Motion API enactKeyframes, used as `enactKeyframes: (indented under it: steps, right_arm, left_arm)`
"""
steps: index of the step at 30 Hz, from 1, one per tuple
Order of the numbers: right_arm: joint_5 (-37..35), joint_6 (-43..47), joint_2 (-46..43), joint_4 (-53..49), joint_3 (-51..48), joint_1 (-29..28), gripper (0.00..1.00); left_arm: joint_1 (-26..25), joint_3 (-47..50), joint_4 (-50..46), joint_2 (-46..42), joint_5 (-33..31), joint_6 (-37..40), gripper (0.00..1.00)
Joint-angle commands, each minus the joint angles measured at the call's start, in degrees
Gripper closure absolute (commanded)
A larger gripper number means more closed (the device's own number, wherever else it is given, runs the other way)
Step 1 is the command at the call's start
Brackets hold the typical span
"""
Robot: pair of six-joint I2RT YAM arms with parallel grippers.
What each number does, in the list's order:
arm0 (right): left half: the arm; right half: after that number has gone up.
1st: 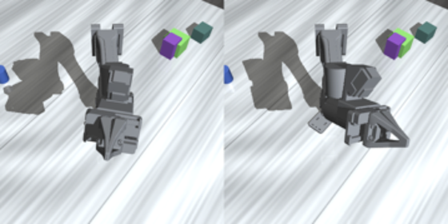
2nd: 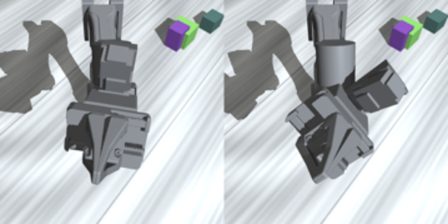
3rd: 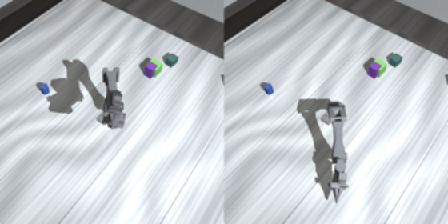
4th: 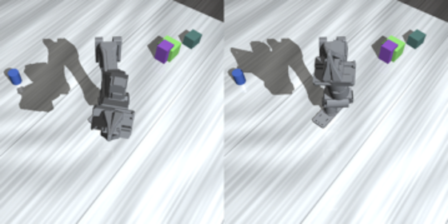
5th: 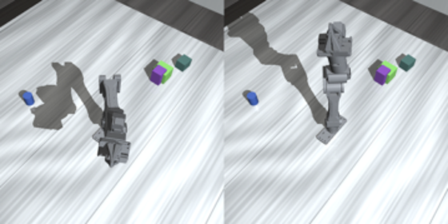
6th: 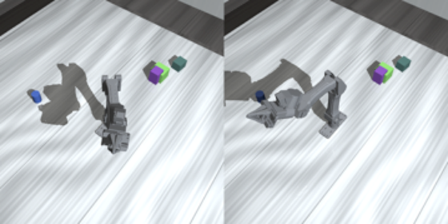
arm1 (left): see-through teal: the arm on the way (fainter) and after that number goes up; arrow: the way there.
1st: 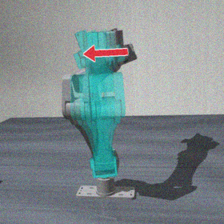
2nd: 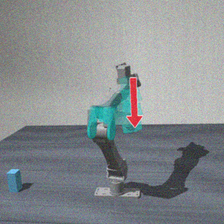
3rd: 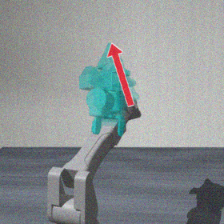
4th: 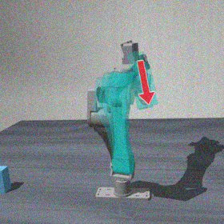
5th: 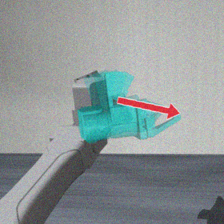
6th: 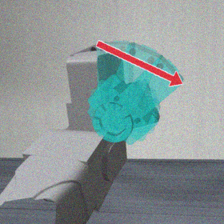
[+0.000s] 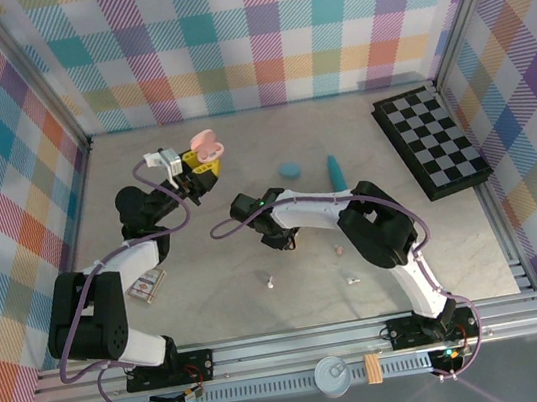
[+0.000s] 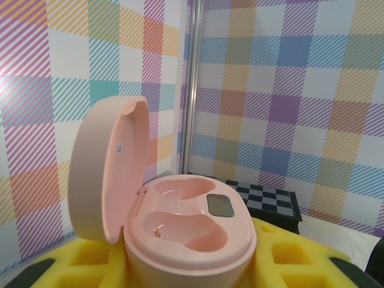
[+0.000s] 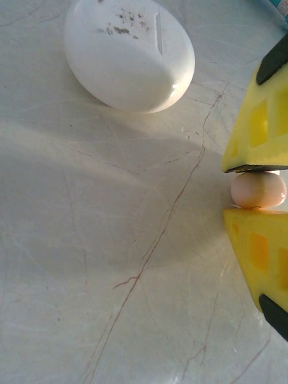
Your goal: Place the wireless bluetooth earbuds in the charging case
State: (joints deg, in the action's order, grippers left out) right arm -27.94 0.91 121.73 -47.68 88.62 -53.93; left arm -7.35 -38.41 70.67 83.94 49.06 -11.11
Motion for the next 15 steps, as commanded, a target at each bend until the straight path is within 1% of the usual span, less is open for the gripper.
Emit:
enactKeyframes:
  steps: [1,9,12,15]
  right_arm:
    - [0.91,-0.86,1.12,2.86,0.91,0.27,0.79]
    - [5.12,-5.42,-6.10,4.46,-3.51,2.24,0.81]
    - [8.27,-7.96,-10.02,5.06,-5.79,3.87,0.81]
    - [13.33,-10.84,-14.74,6.39,-8.55,6.48,0.81]
  left_arm:
    - [0.55,-1.57,3.15,0.46,1.93,-0.17,0.69]
    - [0.52,-1.05,2.89,0.25,1.77,0.24,0.69]
    - [0.54,-1.05,2.89,0.12,1.75,0.22,0.69]
    - [0.50,-1.12,2.52,-0.13,1.86,0.05,0.70]
